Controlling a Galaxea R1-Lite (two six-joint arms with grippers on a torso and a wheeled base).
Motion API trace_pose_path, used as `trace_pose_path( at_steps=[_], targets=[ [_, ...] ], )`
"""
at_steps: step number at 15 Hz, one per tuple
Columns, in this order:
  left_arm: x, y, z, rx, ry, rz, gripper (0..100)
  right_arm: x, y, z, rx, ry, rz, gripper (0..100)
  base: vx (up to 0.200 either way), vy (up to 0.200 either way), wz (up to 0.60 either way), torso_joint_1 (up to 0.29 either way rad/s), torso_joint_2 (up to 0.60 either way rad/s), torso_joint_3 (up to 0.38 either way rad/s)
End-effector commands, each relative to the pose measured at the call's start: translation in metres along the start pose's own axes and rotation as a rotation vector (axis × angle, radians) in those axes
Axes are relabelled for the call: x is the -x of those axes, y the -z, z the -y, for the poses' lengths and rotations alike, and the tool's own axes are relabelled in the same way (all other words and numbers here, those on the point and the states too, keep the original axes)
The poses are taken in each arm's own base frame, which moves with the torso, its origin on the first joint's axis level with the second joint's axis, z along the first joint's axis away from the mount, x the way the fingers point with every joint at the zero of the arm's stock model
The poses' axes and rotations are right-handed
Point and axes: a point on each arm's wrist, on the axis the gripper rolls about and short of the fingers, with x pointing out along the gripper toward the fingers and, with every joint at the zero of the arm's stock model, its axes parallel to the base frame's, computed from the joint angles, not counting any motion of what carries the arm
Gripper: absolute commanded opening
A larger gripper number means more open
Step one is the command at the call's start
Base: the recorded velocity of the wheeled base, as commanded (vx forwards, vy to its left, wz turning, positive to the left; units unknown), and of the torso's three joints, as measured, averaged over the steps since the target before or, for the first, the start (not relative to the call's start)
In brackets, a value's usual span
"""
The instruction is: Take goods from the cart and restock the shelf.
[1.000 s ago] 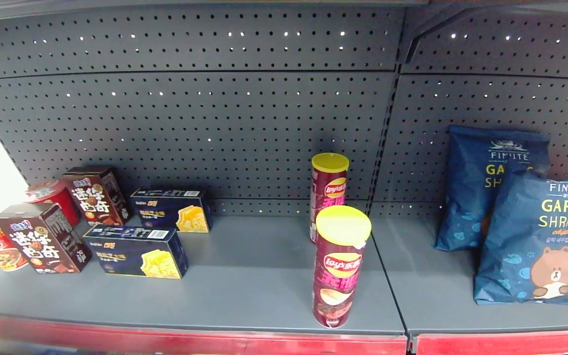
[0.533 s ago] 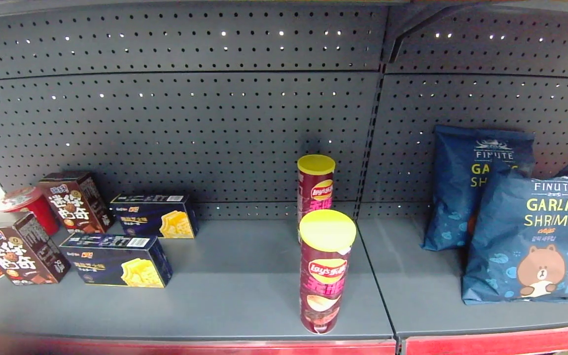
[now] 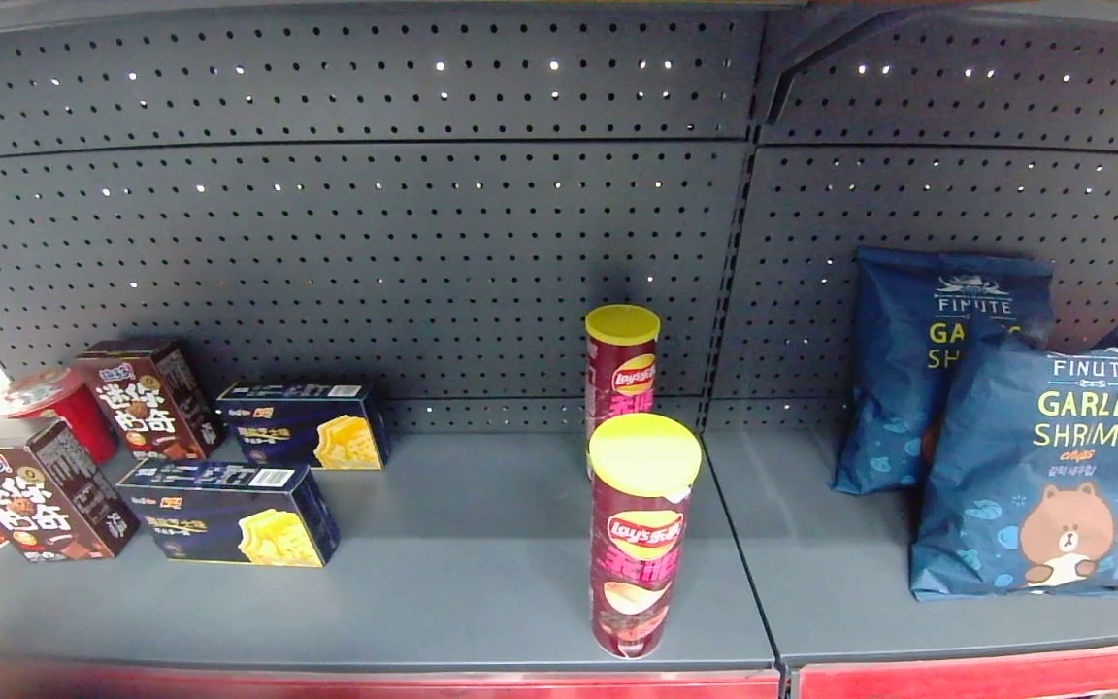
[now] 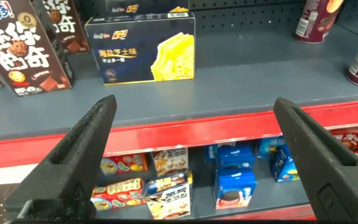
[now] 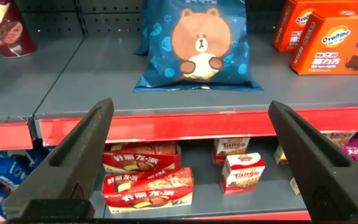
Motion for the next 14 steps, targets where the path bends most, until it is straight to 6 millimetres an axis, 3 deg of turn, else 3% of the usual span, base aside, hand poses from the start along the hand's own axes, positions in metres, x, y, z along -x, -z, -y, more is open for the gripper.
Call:
trace_pose_path(
  at_steps=[1, 14],
  targets=[
    [-0.0002, -0.0001, -0.0001, -0.006, -0.005, -0.002, 100, -0.0001, 0.0000, 0.0000, 0.001, 0.000, -0.001, 100, 0.000, -0.200, 0.00, 0.002, 0.00, 0.002],
    [-0.0002, -0.0001, -0.0002, 0.046, -0.008, -0.002, 100, -0.0001, 0.0000, 0.0000, 0.001, 0.001, -0.001, 100, 0.000, 0.000, 0.00, 0.000, 0.00, 0.000]
  ],
)
